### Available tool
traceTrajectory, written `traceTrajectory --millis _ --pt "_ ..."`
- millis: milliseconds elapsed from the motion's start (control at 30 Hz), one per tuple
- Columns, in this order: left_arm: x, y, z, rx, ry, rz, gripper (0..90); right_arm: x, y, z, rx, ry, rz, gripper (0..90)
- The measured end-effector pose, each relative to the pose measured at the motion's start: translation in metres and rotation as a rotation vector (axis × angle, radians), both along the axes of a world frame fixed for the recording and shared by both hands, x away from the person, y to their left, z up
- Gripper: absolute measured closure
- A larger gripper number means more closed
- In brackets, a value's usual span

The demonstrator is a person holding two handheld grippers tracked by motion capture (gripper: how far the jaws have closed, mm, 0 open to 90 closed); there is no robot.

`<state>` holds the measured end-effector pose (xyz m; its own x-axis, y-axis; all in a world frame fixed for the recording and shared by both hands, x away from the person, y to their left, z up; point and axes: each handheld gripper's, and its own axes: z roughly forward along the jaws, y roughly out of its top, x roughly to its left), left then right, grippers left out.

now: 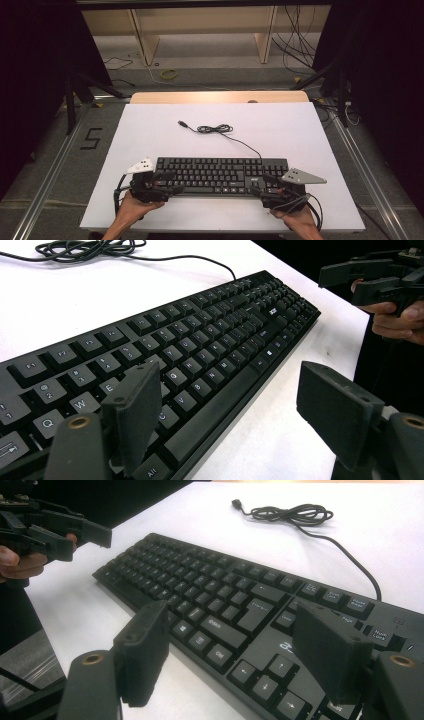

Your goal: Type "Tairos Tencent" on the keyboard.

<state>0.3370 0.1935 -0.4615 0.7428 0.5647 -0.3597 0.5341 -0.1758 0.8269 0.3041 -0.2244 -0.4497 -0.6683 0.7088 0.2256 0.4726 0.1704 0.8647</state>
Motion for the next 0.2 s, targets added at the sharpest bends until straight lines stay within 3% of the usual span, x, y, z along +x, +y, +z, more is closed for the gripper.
traceTrajectory --millis 200 --pt "0.0002 0.0 -0.0002 0.004 -0.003 0.001 25.5 0.0004 0.0 -0.0005 -0.001 0.0 -0.001 31.6"
